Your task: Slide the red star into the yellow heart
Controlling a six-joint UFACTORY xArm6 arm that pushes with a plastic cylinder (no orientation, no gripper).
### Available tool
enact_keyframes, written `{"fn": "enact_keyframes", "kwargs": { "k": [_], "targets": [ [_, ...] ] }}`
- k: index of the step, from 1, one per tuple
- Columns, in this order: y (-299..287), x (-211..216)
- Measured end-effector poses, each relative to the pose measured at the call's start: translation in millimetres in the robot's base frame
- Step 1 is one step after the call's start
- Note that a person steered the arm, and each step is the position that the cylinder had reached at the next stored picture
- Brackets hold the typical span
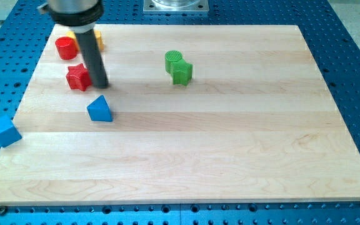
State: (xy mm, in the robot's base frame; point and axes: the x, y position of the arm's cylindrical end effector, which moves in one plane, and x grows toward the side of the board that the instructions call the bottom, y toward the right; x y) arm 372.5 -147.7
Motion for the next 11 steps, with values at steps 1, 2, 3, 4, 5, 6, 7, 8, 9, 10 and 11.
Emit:
{"fn": "enact_keyframes", "kwargs": {
  "k": [1, 2, 3, 4, 5, 6, 7, 8, 9, 10, 11],
  "targets": [
    [2.0, 5.8],
    [-12.7, -14.6],
    [-7.9, 9.2],
    [-4.7, 29.0],
    [-43.4, 31.5],
    [-27.1, -2.0],
    [-57.1, 50.5],
    [-65.1, 9.6],
    [-62.4, -23.0],
    [-62.4, -49.0],
    [-4.9, -32.0]
  ]
}}
